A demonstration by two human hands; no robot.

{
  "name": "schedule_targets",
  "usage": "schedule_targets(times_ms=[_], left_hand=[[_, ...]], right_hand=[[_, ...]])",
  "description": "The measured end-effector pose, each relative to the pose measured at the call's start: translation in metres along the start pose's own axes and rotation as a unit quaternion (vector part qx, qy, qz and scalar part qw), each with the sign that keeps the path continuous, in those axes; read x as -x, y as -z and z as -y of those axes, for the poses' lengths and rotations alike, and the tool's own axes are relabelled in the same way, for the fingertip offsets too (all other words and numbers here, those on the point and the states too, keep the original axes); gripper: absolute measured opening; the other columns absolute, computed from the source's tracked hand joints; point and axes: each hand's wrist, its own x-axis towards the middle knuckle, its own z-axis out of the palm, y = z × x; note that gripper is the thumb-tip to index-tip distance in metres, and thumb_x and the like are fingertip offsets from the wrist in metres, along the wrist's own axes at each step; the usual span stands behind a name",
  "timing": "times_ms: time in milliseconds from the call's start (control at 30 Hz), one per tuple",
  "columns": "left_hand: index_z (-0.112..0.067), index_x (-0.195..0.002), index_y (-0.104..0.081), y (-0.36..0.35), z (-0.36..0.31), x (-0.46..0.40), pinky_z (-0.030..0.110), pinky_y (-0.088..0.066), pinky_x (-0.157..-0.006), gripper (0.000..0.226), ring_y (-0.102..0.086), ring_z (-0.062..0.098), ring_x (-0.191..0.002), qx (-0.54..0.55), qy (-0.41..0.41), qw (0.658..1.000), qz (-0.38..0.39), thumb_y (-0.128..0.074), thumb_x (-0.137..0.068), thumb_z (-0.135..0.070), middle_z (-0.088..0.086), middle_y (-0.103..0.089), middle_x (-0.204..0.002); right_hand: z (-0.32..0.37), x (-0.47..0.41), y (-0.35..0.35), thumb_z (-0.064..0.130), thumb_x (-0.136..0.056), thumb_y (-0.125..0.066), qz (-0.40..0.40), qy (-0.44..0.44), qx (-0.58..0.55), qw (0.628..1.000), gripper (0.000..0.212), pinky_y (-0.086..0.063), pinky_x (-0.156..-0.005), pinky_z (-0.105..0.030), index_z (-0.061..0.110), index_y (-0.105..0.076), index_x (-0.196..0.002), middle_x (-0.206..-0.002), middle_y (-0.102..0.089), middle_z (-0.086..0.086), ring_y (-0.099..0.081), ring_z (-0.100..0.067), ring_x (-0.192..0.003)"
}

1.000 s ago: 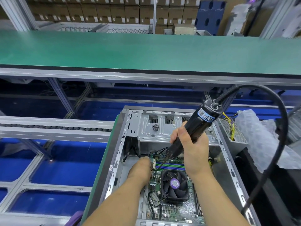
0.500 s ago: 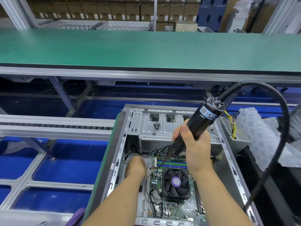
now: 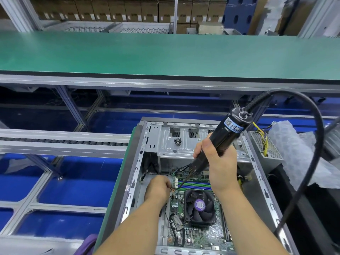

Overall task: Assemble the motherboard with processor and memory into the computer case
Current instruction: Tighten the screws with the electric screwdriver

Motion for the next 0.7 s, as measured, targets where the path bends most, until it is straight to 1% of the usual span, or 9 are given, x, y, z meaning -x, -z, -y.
schedule_targets(times_ms=[133, 200, 267, 333, 433, 500, 567, 633, 700], left_hand=[[-0.021, -0.073, -0.057, 0.005, -0.006, 0.004, 0.027, -0.051, -0.069, 0.026, -0.061, 0.022, -0.082, 0.028, 0.006, 0.999, -0.015, -0.05, -0.087, 0.0, 0.004, -0.067, -0.094], [-0.017, -0.076, -0.061, 0.008, -0.009, 0.003, 0.025, -0.046, -0.066, 0.023, -0.06, 0.021, -0.083, 0.066, 0.005, 0.997, -0.025, -0.053, -0.087, 0.001, 0.005, -0.067, -0.094], [-0.016, -0.075, -0.065, 0.008, -0.012, 0.003, 0.019, -0.046, -0.061, 0.02, -0.061, 0.016, -0.076, 0.102, -0.009, 0.994, -0.027, -0.06, -0.086, 0.001, 0.004, -0.067, -0.086], [-0.017, -0.073, -0.063, 0.009, -0.015, 0.006, 0.013, -0.041, -0.053, 0.022, -0.056, 0.009, -0.064, 0.128, -0.026, 0.991, -0.014, -0.066, -0.086, 0.0, 0.002, -0.064, -0.077], [-0.018, -0.073, -0.063, 0.009, -0.016, 0.009, 0.006, -0.038, -0.047, 0.023, -0.053, 0.005, -0.058, 0.136, -0.049, 0.989, 0.002, -0.069, -0.084, 0.001, -0.005, -0.059, -0.067], [-0.022, -0.07, -0.061, 0.009, -0.016, 0.01, 0.006, -0.037, -0.046, 0.028, -0.051, 0.003, -0.056, 0.137, -0.056, 0.989, 0.008, -0.07, -0.082, 0.002, -0.007, -0.058, -0.064], [-0.023, -0.069, -0.06, 0.009, -0.016, 0.011, 0.006, -0.037, -0.047, 0.029, -0.051, 0.004, -0.056, 0.137, -0.06, 0.989, 0.014, -0.069, -0.082, 0.002, -0.006, -0.058, -0.064], [-0.023, -0.07, -0.06, 0.009, -0.016, 0.011, 0.008, -0.038, -0.049, 0.029, -0.051, 0.004, -0.057, 0.137, -0.062, 0.989, 0.016, -0.068, -0.082, 0.003, -0.006, -0.058, -0.065], [-0.02, -0.076, -0.061, 0.009, -0.016, 0.01, 0.014, -0.044, -0.055, 0.024, -0.052, 0.006, -0.06, 0.143, -0.06, 0.988, 0.01, -0.065, -0.084, 0.003, -0.005, -0.057, -0.066]], right_hand=[[0.001, 0.0, -0.003, 0.078, -0.067, -0.071, -0.001, -0.005, -0.009, 1.0, 0.056, -0.05, -0.066, -0.034, 0.024, -0.06, -0.077, -0.067, -0.065, -0.006, -0.06, -0.021, -0.065], [0.002, -0.001, -0.004, 0.075, -0.069, -0.071, -0.004, -0.004, -0.009, 1.0, 0.058, -0.051, -0.066, -0.039, 0.02, -0.059, -0.078, -0.067, -0.064, -0.007, -0.06, -0.023, -0.064], [0.004, -0.001, -0.005, 0.068, -0.072, -0.072, -0.008, -0.002, -0.015, 1.0, 0.042, -0.052, -0.067, -0.047, 0.027, -0.062, -0.075, -0.067, -0.064, -0.006, -0.06, -0.025, -0.064], [0.005, -0.003, -0.006, 0.064, -0.074, -0.071, -0.008, 0.001, -0.016, 1.0, 0.034, -0.053, -0.068, -0.047, 0.03, -0.064, -0.074, -0.067, -0.064, -0.005, -0.061, -0.024, -0.064], [0.004, -0.004, -0.007, 0.065, -0.074, -0.071, -0.015, 0.003, -0.021, 1.0, 0.049, -0.053, -0.071, -0.042, 0.018, -0.06, -0.082, -0.069, -0.065, -0.006, -0.062, -0.021, -0.067], [0.002, -0.004, -0.007, 0.071, -0.073, -0.072, -0.016, 0.009, -0.022, 1.0, 0.06, -0.053, -0.071, -0.036, 0.014, -0.058, -0.083, -0.069, -0.065, -0.005, -0.062, -0.02, -0.068], [0.002, -0.004, -0.007, 0.075, -0.07, -0.071, -0.019, 0.011, -0.02, 1.0, 0.065, -0.052, -0.069, -0.033, 0.013, -0.058, -0.083, -0.068, -0.065, -0.004, -0.062, -0.019, -0.067], [0.001, -0.004, -0.006, 0.075, -0.07, -0.07, -0.024, 0.011, -0.018, 1.0, 0.064, -0.052, -0.068, -0.036, 0.014, -0.058, -0.083, -0.068, -0.064, -0.004, -0.062, -0.02, -0.067], [0.0, -0.005, -0.006, 0.075, -0.07, -0.071, -0.032, 0.012, -0.022, 0.999, 0.061, -0.054, -0.07, -0.042, 0.017, -0.06, -0.083, -0.068, -0.064, -0.004, -0.062, -0.021, -0.067]])
